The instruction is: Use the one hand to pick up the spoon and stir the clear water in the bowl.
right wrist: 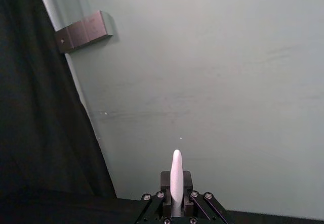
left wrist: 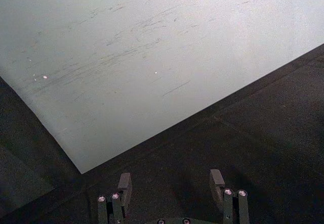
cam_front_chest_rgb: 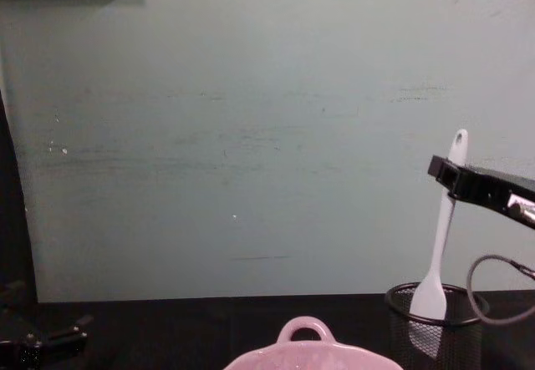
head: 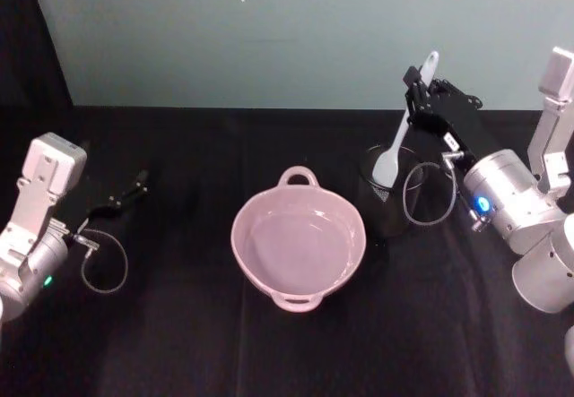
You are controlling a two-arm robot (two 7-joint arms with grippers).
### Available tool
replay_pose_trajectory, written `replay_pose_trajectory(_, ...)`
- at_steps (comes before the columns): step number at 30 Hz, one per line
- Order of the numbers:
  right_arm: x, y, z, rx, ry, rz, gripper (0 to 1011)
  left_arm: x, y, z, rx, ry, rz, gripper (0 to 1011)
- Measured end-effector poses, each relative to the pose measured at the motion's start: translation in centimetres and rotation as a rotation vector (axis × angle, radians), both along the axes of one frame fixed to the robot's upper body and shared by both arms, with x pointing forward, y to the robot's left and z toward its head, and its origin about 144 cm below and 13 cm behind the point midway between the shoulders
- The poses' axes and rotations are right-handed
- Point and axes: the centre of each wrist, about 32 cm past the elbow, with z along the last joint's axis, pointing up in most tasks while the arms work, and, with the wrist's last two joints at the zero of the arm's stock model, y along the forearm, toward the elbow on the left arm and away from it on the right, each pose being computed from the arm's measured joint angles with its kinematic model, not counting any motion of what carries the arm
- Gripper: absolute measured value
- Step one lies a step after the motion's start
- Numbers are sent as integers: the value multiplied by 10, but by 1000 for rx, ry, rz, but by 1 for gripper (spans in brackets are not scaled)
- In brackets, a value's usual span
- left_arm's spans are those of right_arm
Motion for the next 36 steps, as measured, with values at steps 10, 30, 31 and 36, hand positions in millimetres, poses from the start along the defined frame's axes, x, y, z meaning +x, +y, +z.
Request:
replay_pose_trajectory(10,-5,-4,-20,108,46,-40,129,0,0,0,0,0,0,1011)
replay_pose_trajectory(30,-10,-8,-38,244,114,-73,129,0,0,0,0,0,0,1011)
replay_pose_trajectory(31,-10,-8,-38,243,116,-76,127,0,0,0,0,0,0,1011)
replay_pose_trajectory(36,-11,-8,-39,241,124,-85,129,0,0,0,0,0,0,1011)
